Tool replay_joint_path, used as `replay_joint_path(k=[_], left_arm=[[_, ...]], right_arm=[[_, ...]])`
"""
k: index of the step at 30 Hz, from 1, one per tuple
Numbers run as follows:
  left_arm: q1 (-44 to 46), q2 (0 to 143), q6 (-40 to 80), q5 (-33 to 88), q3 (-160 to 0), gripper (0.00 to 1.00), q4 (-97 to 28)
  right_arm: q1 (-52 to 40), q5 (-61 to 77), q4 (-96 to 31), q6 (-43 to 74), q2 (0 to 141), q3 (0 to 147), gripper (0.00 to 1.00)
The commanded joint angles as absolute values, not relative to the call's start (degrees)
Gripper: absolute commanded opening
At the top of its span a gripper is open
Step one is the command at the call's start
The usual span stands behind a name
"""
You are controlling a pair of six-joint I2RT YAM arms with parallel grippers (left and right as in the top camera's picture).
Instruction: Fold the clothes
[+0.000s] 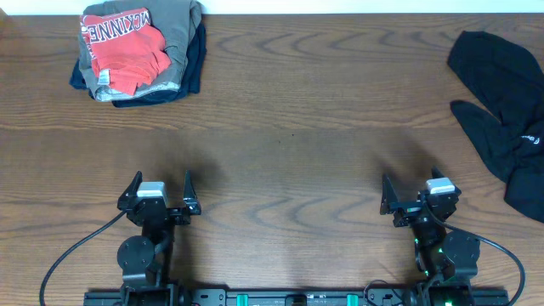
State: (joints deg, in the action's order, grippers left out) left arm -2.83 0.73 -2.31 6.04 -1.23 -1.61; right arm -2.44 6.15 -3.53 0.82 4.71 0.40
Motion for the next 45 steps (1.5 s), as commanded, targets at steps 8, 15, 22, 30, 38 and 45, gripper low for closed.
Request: replay_joint_path(k=[8, 15, 22, 30, 38, 45], left_arm=[[-2.5, 0.2, -1.6, 6.9, -0.2, 0.98, -3.4], [-2.5, 0.2, -1.6, 6.9, -0.2, 0.98, -3.4], [-2.5, 0.2, -1.6, 6.9, -0.2, 0.98, -3.4], [-2.5, 0.2, -1.6, 6.9, -0.2, 0.98, -3.4], [-2.5, 0.2, -1.6, 6.9, -0.2, 0.98, -3.3], [-2.5, 0.3, -1.1, 6.9, -1.3, 0.98, -3.3]], right_arm=[[-1.9, 5.7, -3.6, 1.1, 4.4, 0.3, 0.99], [-1.9, 1.3, -4.1, -1.8, 4.4, 0.3, 0.99], [-1.9, -0.6, -3.6, -2.2, 4.4, 0.3, 0.99], [-1.9, -0.6, -2.7, -2.2, 4.4, 0.3, 0.99], [-1.9, 3.0, 1.8, -2.2, 4.4, 0.3, 0.99], [-1.9, 3.0, 3.0, -1.1, 4.4, 0.4, 0.99]])
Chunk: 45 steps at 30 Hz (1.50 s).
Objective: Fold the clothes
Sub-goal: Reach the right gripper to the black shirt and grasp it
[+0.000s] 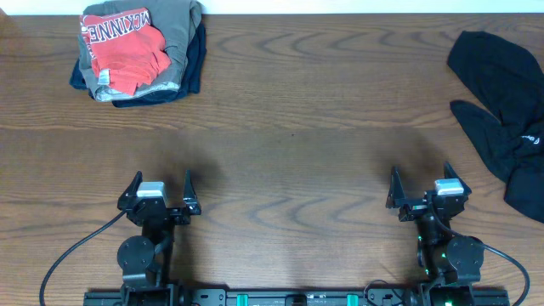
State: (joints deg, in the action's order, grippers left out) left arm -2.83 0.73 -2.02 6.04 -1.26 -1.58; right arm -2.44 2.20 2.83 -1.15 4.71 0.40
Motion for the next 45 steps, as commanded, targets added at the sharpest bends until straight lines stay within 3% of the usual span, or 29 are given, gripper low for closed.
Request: replay_joint_path(k=[1, 10, 22, 29, 37, 45], left_arm=[[-2.5, 0.4, -1.2, 6.9, -2.0, 0.98, -3.7], [-2.5, 12.8, -1.2, 10.4, -15.9, 0.98, -9.0], [-2.5, 39.7, -1.2, 13.8, -45.2, 0.98, -19.5], [-2.5, 56.5, -1.2, 20.8, -52.8, 0.98, -26.5], [-2.5, 72.9, -1.2, 22.3, -52.8, 0.98, -26.0], [-2.5, 80.4, -1.2, 29.6, -52.8, 0.98, -23.7]], right_arm=[[-1.9, 3.0, 3.0, -0.1, 4.4, 0.6, 0.99], [-1.9, 3.3, -0.7, 0.8, 12.5, 9.8, 0.99], [-1.9, 3.3, -14.0, 0.6, 42.5, 36.4, 0.99], [-1.9, 3.3, -26.7, -3.5, 61.6, 51.7, 0.99], [-0.6, -2.1, -14.1, -1.2, 75.6, 53.1, 0.99], [7.9, -7.3, 0.6, -2.8, 88.8, 53.2, 0.99]])
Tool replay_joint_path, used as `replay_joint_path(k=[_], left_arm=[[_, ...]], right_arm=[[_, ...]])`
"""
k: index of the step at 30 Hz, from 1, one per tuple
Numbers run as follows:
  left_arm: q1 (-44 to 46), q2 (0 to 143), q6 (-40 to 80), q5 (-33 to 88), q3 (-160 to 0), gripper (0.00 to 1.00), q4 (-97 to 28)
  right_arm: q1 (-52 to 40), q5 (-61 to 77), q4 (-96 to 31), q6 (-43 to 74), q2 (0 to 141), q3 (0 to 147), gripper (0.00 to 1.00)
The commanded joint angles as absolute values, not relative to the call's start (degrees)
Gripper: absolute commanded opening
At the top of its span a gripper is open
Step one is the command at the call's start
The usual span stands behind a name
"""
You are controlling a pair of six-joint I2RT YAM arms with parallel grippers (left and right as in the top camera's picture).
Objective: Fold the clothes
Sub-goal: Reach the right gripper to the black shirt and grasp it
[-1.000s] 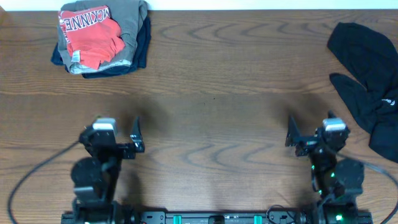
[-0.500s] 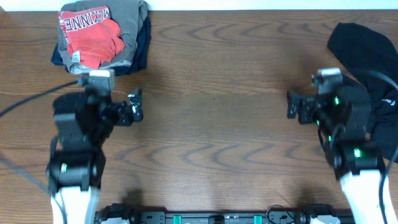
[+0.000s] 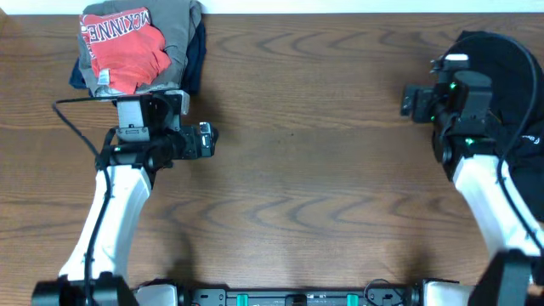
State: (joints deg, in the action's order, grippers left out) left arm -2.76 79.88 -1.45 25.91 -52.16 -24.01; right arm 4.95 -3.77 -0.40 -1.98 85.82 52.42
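A stack of folded clothes lies at the table's far left: a red printed shirt [image 3: 123, 51] on top, over a grey garment [image 3: 174, 25] and a navy one [image 3: 197, 55]. My left gripper [image 3: 150, 100] hangs at the stack's near edge, pointing down; its fingers are hidden under the wrist. A crumpled black garment [image 3: 514, 81] lies at the far right. My right gripper [image 3: 459, 68] is over that garment's left part, and its fingers are lost against the dark cloth.
The brown wooden table [image 3: 297, 170] stretches between the two piles. The black garment runs off the right edge of the view. The left arm's cable [image 3: 81, 101] loops out to the left beside the stack.
Both arms have left their resting places at the near edge. The left gripper is now at the near side of the folded stack. The right gripper is now over the black garment.
Both grippers first stood open and upright at the near edge, with the stack and the black garment untouched. Then the right one had shifted slightly to the right. Now each arm is stretched out to the far side, one at each pile.
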Motion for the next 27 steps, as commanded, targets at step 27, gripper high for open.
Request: replay_joint_path(k=[27], left_arm=[[-2.5, 80.5, -1.8, 29.5, -52.8, 0.98, -22.2]], right_arm=[[27.2, 1.5, 5.2, -6.3, 108.0, 53.2, 0.7]])
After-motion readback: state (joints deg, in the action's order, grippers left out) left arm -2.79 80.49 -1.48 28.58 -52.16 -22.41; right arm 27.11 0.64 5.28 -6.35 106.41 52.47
